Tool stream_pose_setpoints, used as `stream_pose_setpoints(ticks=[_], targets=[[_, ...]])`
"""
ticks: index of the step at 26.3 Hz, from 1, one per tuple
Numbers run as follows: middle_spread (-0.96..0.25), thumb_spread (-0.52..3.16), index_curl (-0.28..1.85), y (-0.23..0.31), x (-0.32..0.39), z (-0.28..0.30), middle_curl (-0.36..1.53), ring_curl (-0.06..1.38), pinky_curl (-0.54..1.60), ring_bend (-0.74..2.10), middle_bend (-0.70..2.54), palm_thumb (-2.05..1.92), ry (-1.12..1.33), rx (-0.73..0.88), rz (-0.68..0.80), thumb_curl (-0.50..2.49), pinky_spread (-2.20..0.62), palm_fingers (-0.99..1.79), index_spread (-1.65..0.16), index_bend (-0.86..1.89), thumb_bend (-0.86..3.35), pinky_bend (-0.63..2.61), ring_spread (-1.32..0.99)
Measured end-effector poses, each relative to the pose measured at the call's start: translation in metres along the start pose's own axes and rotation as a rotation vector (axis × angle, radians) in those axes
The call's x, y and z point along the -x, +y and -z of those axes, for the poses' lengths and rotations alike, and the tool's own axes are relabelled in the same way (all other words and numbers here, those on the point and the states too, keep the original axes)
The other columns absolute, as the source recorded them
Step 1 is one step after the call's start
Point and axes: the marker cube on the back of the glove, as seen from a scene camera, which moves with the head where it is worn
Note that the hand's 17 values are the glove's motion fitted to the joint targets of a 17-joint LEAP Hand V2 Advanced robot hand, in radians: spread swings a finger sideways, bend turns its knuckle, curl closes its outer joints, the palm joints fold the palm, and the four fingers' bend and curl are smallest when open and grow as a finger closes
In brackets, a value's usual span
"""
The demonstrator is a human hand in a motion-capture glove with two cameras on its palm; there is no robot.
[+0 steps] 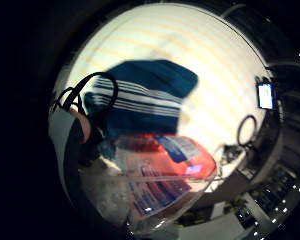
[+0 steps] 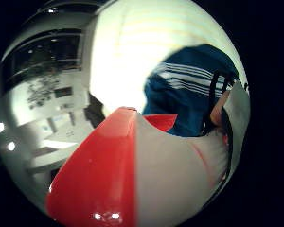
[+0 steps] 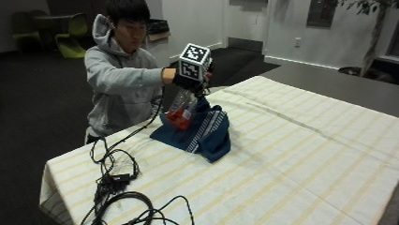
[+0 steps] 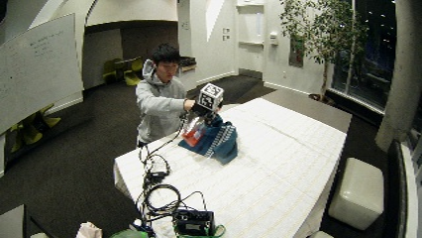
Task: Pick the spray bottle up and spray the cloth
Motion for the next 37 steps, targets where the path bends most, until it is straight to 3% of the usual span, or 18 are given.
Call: stream_pose_setpoints(ticks=[6,11,18,23,25,28,29,37], targets=[[-0.06,-0.05,0.5,-0.035,0.06,0.02,0.49,0.45,0.37,0.56,0.62,1.0,-0.494,-0.3,0.071,0.68,-0.23,1.36,-0.17,0.45,-0.03,0.32,-0.14],[-0.06,-0.04,0.51,-0.082,0.086,0.0,0.48,0.45,0.37,0.56,0.59,1.0,-0.71,-0.442,0.096,0.68,-0.22,1.34,-0.17,0.45,-0.03,0.32,-0.13],[-0.07,0.01,0.51,-0.151,0.106,-0.046,0.47,0.45,0.38,0.55,0.56,1.02,-0.75,-0.477,0.123,0.7,-0.22,1.31,-0.17,0.42,-0.02,0.34,-0.13],[-0.07,0.04,0.51,-0.172,0.114,-0.075,0.47,0.44,0.38,0.51,0.54,1.02,-0.726,-0.353,0.179,0.71,-0.22,1.28,-0.18,0.39,-0.03,0.35,-0.14],[-0.08,0.1,0.49,-0.173,0.11,-0.077,0.46,0.43,0.4,0.45,0.49,1.0,-0.676,-0.291,0.205,0.71,-0.24,1.08,-0.2,0.3,-0.04,0.42,-0.14],[-0.08,0.34,0.47,-0.17,0.095,-0.07,0.47,0.43,0.46,0.28,0.49,0.97,-0.617,-0.266,0.21,0.69,-0.08,0.31,-0.21,0.05,-0.05,0.45,-0.1],[-0.06,0.39,0.46,-0.168,0.089,-0.068,0.46,0.45,0.48,0.3,0.42,0.95,-0.613,-0.271,0.204,0.68,-0.04,0.17,-0.23,0.04,-0.06,0.49,-0.08],[-0.02,0.62,0.28,-0.144,0.057,-0.05,0.39,0.34,0.39,0.27,0.32,0.88,-0.651,-0.334,0.154,0.6,0.11,0.08,-0.29,0.05,-0.05,0.52,-0.05]])
